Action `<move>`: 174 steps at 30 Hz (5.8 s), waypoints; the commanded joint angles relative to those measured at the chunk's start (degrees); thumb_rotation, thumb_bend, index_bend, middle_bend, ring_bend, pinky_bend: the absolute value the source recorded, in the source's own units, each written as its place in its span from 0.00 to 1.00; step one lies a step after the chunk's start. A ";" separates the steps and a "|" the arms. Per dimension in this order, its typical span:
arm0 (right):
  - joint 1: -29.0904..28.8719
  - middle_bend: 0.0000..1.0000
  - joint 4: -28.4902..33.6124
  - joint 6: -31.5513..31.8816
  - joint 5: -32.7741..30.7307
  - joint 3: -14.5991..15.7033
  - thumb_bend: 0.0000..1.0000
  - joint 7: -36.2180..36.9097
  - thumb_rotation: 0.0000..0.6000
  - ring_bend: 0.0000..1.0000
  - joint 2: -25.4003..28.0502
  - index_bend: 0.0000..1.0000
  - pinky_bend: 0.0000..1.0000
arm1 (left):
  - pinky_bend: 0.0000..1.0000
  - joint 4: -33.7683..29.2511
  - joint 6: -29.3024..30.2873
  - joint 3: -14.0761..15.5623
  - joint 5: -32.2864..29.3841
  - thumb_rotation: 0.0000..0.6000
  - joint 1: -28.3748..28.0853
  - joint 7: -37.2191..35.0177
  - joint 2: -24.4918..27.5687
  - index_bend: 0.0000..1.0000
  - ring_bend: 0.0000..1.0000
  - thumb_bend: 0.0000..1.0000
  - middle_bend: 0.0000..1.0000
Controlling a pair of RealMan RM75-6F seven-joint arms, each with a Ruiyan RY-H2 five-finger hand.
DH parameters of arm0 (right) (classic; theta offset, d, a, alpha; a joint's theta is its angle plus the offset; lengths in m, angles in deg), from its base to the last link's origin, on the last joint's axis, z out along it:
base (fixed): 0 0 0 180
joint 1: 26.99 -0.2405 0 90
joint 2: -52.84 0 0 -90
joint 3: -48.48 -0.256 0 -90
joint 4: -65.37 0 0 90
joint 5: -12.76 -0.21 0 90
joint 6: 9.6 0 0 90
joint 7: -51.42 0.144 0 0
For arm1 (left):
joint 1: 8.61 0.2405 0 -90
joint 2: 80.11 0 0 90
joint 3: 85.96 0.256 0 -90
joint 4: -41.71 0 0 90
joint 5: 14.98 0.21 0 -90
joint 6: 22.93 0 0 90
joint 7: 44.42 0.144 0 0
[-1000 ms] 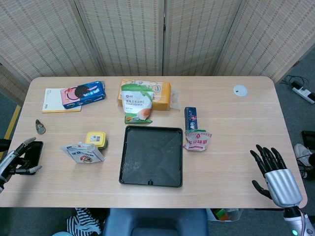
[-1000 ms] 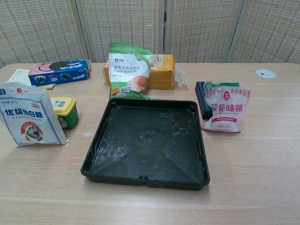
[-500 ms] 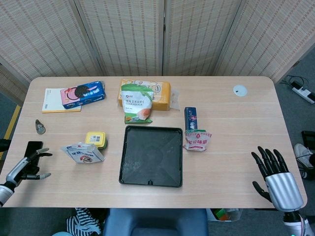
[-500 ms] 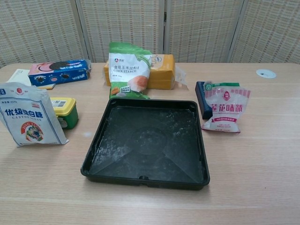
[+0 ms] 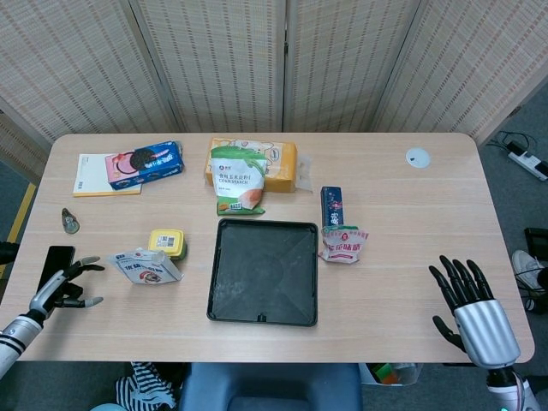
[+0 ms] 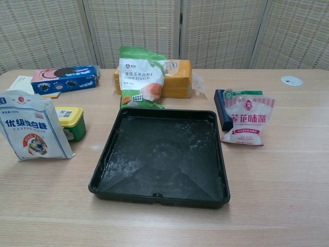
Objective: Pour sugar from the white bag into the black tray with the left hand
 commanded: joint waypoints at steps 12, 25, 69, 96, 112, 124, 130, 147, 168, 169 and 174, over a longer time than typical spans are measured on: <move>-0.06 0.00 0.18 -0.36 -0.12 0.18 0.28 0.73 1.00 0.00 0.58 0.00 0.00 | 1.00 -1.95 -2.33 -1.93 -1.45 1.00 -3.07 5.81 -4.28 0.24 1.00 0.17 0.32; -0.13 0.00 0.13 -0.57 -0.61 0.02 0.28 1.34 1.00 0.00 0.98 0.00 0.00 | 1.00 -6.84 -2.64 -3.03 -1.97 1.00 -6.10 9.51 -5.60 0.27 1.00 0.17 0.41; -0.22 0.00 0.07 -0.67 -0.53 0.14 0.28 2.49 1.00 0.00 1.33 0.00 0.00 | 1.00 -22.29 -8.03 -7.68 -9.04 1.00 -7.92 23.19 -0.51 0.91 1.00 0.23 0.99; -1.24 0.00 0.28 -3.32 -0.49 0.96 0.28 1.76 1.00 0.00 0.98 0.00 0.00 | 1.00 -65.84 -16.27 -15.04 -33.73 1.00 -9.31 71.67 27.78 0.93 1.00 0.22 1.00; -1.43 0.00 0.12 -3.72 -0.78 1.03 0.28 1.77 1.00 0.00 0.95 0.00 0.00 | 1.00 -75.46 -17.21 -17.59 -49.72 1.00 -14.43 94.62 29.73 0.94 1.00 0.21 1.00; -1.46 0.00 0.16 -3.58 -0.42 1.30 0.28 2.07 1.00 0.00 1.12 0.00 0.00 | 1.00 -87.08 -5.85 -16.67 -73.94 1.00 -23.66 118.42 29.98 0.95 1.00 0.22 1.00; -1.49 0.00 0.12 -3.43 -0.18 1.37 0.27 2.34 1.00 0.00 1.26 0.00 0.00 | 1.00 -90.45 -1.54 -17.52 -79.62 1.00 -25.90 123.86 29.43 0.95 1.00 0.22 1.00; -1.24 0.00 -0.03 -2.52 1.07 1.91 0.28 3.28 1.00 0.00 1.74 0.00 0.00 | 1.00 -95.86 11.37 -21.72 -87.27 1.00 -29.83 135.82 25.01 0.95 1.00 0.22 1.00; -1.31 0.00 -0.03 -2.66 1.53 2.23 0.28 3.66 1.00 0.00 1.94 0.00 0.00 | 1.00 -97.03 24.76 -27.27 -94.16 1.00 -36.44 149.97 16.14 0.95 1.00 0.22 1.00; -1.33 0.00 -0.03 -2.71 1.56 2.26 0.28 3.71 1.00 0.00 1.96 0.00 0.00 | 1.00 -96.65 25.93 -27.09 -93.55 1.00 -36.70 150.77 15.07 0.95 1.00 0.22 1.00; -1.34 0.00 -0.04 -2.87 1.88 2.53 0.28 3.68 1.00 0.00 1.97 0.00 0.00 | 1.00 -95.48 29.05 -27.15 -91.37 1.00 -37.20 152.87 11.60 0.95 1.00 0.22 1.00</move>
